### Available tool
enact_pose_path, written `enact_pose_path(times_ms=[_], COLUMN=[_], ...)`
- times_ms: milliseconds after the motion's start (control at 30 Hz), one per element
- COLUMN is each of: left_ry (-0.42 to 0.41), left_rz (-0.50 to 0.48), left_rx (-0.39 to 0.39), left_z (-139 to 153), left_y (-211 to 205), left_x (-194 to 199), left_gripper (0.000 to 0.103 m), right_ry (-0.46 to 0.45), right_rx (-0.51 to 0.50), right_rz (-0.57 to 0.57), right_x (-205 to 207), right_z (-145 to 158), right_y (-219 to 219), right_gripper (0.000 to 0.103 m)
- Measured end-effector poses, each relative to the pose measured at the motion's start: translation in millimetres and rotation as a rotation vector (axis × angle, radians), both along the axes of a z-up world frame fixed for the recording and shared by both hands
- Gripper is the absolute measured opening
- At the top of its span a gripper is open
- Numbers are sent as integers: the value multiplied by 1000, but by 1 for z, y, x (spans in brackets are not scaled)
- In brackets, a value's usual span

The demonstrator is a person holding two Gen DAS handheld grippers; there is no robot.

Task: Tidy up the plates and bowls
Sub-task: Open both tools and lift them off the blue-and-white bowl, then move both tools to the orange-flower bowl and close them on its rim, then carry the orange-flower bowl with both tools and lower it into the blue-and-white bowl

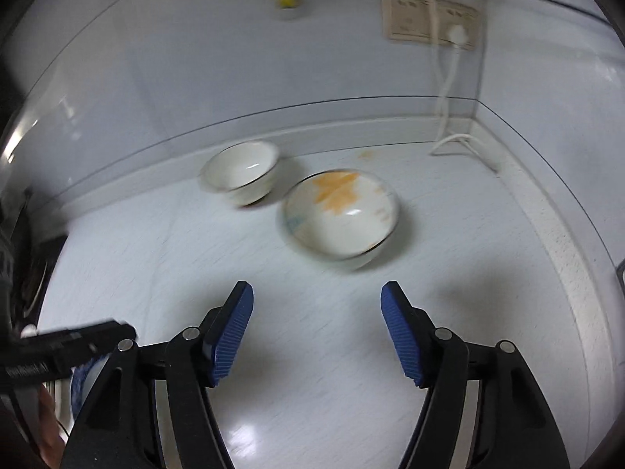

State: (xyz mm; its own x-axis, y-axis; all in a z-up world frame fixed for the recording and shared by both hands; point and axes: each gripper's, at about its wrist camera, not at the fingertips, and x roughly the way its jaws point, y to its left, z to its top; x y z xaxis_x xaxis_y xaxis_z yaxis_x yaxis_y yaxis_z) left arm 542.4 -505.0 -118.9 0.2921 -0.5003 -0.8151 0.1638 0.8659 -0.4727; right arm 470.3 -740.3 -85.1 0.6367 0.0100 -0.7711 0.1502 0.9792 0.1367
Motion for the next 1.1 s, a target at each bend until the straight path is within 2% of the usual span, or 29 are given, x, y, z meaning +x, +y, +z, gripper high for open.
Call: enact_pose_path(times_ms=[133, 267, 467, 567, 633, 667, 733, 867, 1100], left_ry=[-10, -12, 53, 77, 74, 73, 48, 31, 3], left_rz=[7, 18, 16, 0, -10, -13, -18, -52, -56], left_rx=[12, 27, 47, 58, 71, 73, 80, 77, 73], left_z=[-12, -23, -51, -65, -71, -74, -75, -77, -78], left_y=[-41, -71, -100, -112, -121, -124, -130, -142, -140], left_x=[42, 80, 112, 118, 120, 121, 120, 119, 111], left_gripper=[53, 53, 53, 52, 51, 50, 43, 21, 21], right_ry=[39, 91, 172, 206, 225, 232, 235, 225, 211], right_rx=[50, 80, 90, 96, 107, 115, 127, 130, 119], right_rz=[-25, -22, 4, 15, 22, 25, 35, 47, 43], right_x=[33, 65, 94, 101, 103, 104, 104, 102, 99], right_z=[-14, -30, -54, -65, -72, -76, -81, -85, -84], right_y=[-34, -48, -49, -48, -49, -49, -49, -51, -47], right_gripper=[63, 63, 59, 45, 30, 27, 17, 14, 13])
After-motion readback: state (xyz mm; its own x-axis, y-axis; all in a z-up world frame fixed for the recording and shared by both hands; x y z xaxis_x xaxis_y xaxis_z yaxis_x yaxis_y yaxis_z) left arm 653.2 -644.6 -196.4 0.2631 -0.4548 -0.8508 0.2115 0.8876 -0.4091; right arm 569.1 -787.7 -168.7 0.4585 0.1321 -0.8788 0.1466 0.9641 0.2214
